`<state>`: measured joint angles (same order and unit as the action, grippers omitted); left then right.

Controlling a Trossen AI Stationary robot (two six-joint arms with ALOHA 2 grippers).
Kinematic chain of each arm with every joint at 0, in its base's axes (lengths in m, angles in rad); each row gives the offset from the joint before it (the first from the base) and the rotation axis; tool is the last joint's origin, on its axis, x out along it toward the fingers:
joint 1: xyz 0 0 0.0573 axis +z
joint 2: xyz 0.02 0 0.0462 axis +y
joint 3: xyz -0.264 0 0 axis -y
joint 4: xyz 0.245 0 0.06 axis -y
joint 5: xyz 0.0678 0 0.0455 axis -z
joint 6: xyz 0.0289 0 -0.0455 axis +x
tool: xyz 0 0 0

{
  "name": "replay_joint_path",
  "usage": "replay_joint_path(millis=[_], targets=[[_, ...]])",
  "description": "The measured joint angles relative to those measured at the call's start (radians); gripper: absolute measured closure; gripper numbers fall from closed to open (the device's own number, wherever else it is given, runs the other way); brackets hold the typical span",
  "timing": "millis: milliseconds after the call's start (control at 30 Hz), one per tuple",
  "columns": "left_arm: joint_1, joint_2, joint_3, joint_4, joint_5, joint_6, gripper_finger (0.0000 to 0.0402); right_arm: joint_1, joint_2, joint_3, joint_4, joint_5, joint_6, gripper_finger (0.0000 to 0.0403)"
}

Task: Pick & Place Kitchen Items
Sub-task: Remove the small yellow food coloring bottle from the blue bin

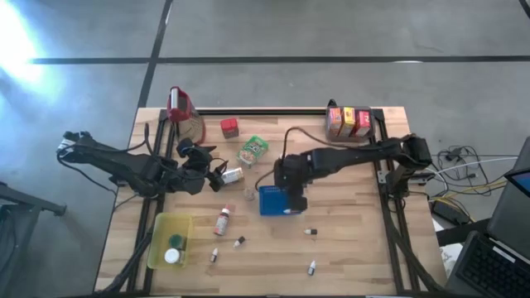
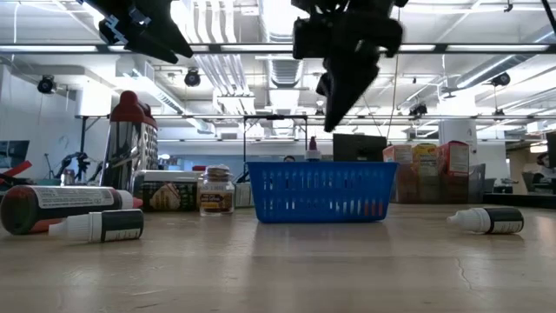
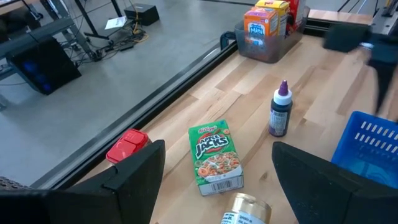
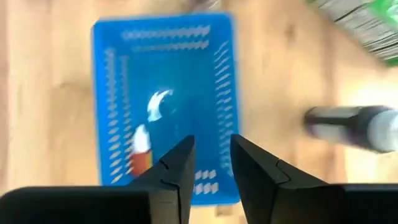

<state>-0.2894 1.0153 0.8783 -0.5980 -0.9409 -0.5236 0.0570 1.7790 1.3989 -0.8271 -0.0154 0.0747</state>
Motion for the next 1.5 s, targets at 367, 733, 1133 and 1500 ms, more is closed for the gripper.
replay_joint_path(millis=[367,733,1133,1500], targets=[[0.000,0.000,0.000,0.004,0.000,-0.001,0.0101,0.123,0.021,0.001,-0.031,0.031,-0.312,0.0350],[0.000,0.000,0.000,0.006,-0.001,-0.002,0.0101,0.115,0.057,0.001,-0.031,0.063,-0.401,0.0306],[0.000,0.000,0.000,0.006,-0.001,0.008,0.0101,0.078,0.103,0.004,-0.012,0.065,-0.523,0.0255],[0.000,0.000,0.000,0.007,-0.001,0.033,0.0101,0.082,0.115,0.001,0.008,0.007,-0.493,0.0287]])
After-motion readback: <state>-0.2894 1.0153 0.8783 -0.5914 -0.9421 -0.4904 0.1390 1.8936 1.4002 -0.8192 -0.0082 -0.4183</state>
